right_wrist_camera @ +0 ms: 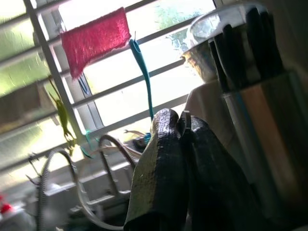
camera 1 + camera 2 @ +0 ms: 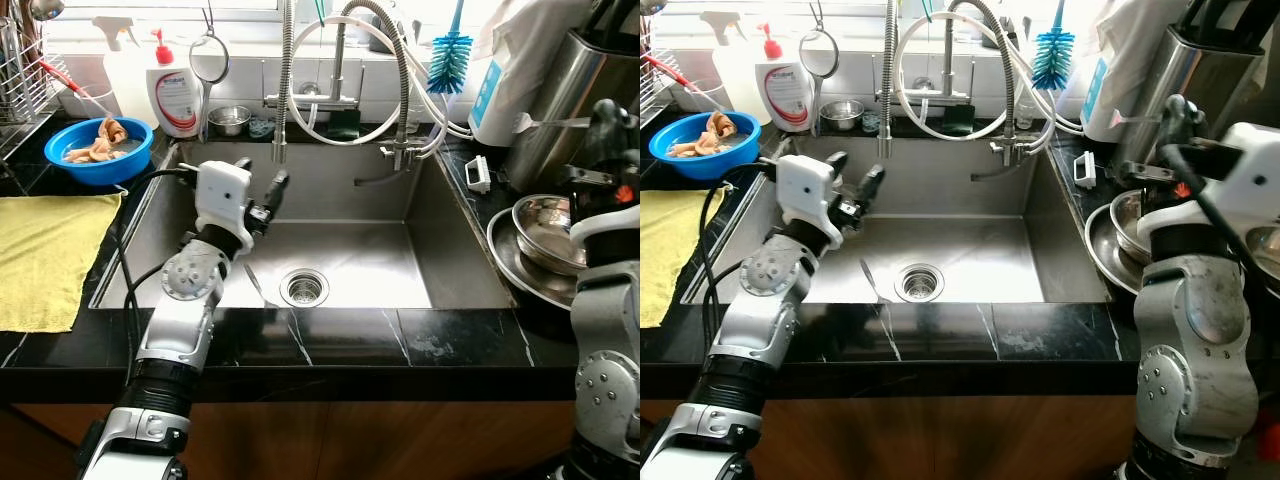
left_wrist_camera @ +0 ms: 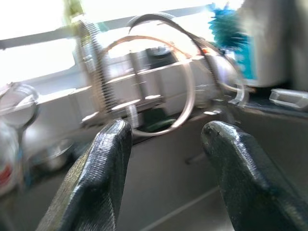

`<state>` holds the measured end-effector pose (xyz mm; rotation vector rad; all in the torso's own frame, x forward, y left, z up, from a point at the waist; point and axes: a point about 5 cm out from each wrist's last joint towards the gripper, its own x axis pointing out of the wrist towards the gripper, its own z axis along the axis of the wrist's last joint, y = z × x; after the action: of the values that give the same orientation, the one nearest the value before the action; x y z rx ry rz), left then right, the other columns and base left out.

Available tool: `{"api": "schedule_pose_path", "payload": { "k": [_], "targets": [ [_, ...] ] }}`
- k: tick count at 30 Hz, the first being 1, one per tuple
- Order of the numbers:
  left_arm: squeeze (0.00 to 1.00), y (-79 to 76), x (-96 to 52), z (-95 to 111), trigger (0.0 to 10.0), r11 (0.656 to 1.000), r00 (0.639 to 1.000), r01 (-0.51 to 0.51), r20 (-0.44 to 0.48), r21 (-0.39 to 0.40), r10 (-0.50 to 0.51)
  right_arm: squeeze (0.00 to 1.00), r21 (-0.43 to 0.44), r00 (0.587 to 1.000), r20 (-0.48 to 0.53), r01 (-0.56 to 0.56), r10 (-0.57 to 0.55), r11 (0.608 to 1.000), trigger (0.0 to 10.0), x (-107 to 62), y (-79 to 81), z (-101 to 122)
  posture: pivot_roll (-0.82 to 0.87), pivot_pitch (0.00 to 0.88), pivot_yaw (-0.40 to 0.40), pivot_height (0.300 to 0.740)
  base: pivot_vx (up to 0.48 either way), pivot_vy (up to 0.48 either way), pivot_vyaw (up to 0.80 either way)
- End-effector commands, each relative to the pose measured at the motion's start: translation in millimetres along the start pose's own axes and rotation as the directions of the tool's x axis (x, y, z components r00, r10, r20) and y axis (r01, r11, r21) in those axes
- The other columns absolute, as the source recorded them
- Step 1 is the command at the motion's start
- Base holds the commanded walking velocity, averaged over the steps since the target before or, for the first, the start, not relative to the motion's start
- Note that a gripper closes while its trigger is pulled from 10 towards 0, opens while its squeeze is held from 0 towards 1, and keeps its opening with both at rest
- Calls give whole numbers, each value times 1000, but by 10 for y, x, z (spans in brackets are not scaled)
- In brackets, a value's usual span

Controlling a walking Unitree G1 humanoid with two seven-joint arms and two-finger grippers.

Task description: Kitchen organization

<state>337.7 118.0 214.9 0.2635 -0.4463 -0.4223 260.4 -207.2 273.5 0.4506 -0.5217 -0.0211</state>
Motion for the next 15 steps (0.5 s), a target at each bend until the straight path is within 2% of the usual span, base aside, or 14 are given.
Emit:
{"api": "schedule_pose_path", "payload": {
  "k": [1,4,6,7,8,9,10,15],
  "targets": [
    [0,-85,-3,70,10000,994,996,72,39,86,-76,0,81,1000,-26,-1,3,997,10000,-44,-51,-58,-2,0,-68,719,0,0,0],
    [0,-156,-10,89,10000,982,990,118,54,145,-127,0,117,997,-68,-24,33,993,10000,-103,-54,-156,1,0,-69,719,0,0,0],
    [0,-210,-15,110,10000,973,984,152,65,174,-165,0,233,991,-88,-75,98,969,10000,-155,10,-225,0,0,-69,719,0,0,0],
    [0,-264,-22,127,10000,958,975,189,74,217,-210,0,349,985,-91,-107,148,931,10000,-208,64,-276,2,0,-69,719,0,0,0],
    [0,-287,-24,133,10000,950,971,205,78,235,-228,0,412,987,-88,-89,137,907,10000,-234,53,-309,2,0,-69,719,0,0,0],
    [0,-287,-24,133,10000,950,971,205,78,235,-228,0,412,987,-88,-89,137,907,10000,-234,53,-309,2,0,-69,719,0,0,0],
    [0,-315,-30,138,10000,940,965,222,80,259,-250,0,516,990,-83,-53,111,855,10000,-281,13,-357,6,0,-69,719,0,0,0],
    [0,-379,-51,131,10000,913,949,268,78,308,-305,0,669,994,-87,12,62,743,10000,-382,-40,-474,8,0,-67,719,0,0,0]
  ]
}}
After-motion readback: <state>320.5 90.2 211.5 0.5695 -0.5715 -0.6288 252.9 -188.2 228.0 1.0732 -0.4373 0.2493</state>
